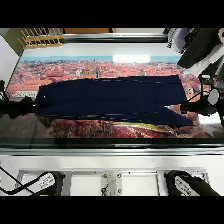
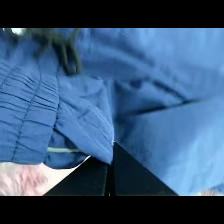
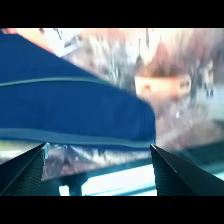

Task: Fold the clothes and pants, and hang the long-sleeved shirts on hangers.

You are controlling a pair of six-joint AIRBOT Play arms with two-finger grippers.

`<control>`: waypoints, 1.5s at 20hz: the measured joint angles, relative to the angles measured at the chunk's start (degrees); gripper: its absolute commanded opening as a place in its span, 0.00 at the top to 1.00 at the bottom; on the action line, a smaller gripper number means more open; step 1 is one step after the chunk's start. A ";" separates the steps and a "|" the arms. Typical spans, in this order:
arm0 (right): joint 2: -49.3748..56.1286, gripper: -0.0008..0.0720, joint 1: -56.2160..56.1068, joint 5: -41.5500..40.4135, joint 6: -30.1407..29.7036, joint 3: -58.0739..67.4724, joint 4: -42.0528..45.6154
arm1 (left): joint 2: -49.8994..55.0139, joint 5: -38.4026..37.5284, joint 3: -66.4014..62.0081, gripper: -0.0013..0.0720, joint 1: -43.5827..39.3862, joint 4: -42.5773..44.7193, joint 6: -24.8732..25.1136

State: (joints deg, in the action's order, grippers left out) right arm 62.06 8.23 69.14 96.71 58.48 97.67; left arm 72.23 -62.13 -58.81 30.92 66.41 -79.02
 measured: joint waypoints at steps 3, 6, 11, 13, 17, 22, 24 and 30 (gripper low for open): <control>-1.36 0.00 0.22 1.53 4.57 -1.38 -0.35 | -0.61 0.22 3.56 0.97 0.57 0.00 0.28; -1.70 0.01 2.56 2.10 9.75 -2.93 -3.23 | -0.85 0.35 5.14 0.97 0.98 0.00 0.44; -1.70 0.00 14.25 -0.26 13.90 -7.80 -11.63 | -0.94 0.33 5.86 0.97 1.14 -0.13 0.59; -1.70 0.01 20.31 -2.38 13.31 -10.38 -15.98 | -0.94 0.26 5.95 0.97 1.14 -0.15 0.59; -1.27 0.01 27.89 -9.05 11.23 -14.88 -21.81 | -0.94 0.24 5.99 0.97 1.14 -0.15 0.59; 4.07 0.01 30.47 -18.51 3.13 -16.92 -30.97 | -0.94 0.24 5.99 0.97 1.14 -0.15 0.59; 6.75 0.01 30.73 -21.16 -1.36 -17.11 -35.06 | -0.94 0.24 5.99 0.97 1.14 -0.17 0.59; 9.38 0.98 30.99 -22.80 -11.69 -14.80 -41.72 | -0.94 0.26 5.99 0.97 1.14 -0.17 0.59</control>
State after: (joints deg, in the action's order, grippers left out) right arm 71.44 39.22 46.35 85.01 43.68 55.94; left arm 71.29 -61.87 -52.82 32.05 66.24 -78.43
